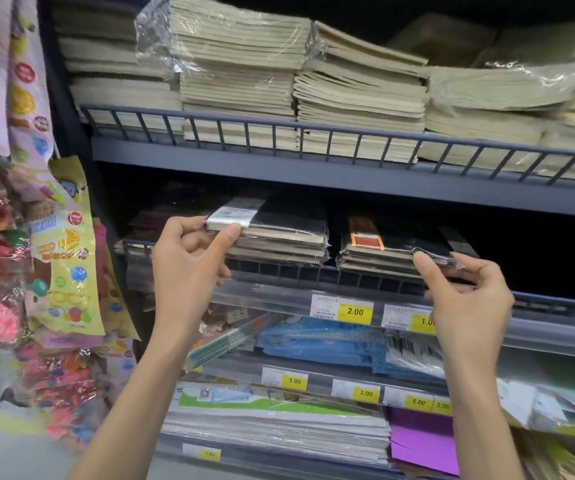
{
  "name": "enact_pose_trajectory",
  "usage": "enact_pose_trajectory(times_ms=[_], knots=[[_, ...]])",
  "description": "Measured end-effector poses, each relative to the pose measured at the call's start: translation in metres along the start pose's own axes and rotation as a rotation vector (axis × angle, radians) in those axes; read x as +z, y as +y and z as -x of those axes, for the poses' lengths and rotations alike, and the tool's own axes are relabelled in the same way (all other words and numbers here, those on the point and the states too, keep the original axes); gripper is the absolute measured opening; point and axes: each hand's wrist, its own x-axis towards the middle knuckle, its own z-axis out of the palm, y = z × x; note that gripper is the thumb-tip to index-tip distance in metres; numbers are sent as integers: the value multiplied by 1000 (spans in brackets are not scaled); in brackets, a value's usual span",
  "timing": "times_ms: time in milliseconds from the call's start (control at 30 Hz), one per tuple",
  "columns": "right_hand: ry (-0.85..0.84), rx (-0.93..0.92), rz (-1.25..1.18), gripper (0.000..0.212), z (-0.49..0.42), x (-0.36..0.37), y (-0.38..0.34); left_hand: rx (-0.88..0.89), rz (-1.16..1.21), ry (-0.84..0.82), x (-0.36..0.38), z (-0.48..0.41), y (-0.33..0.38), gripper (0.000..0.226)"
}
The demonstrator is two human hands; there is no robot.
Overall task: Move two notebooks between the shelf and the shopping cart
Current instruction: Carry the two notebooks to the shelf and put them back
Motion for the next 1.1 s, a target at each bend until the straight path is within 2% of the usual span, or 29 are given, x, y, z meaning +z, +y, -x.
enact_pose_trajectory(times_ms=[367,567,900,1100], knots=[[27,-43,64,46,-12,8,4,27,-128,2,4,-9,-5,41],[50,-61,166,52,-20,9,8,65,-240,3,1,-13,-2,42],[66,-63,207,51,-23,11,8,128,-297,9,8,-13,-2,41],[40,-79,265,54,-22,8,5,104,-294,-2,8,-13,-3,46]])
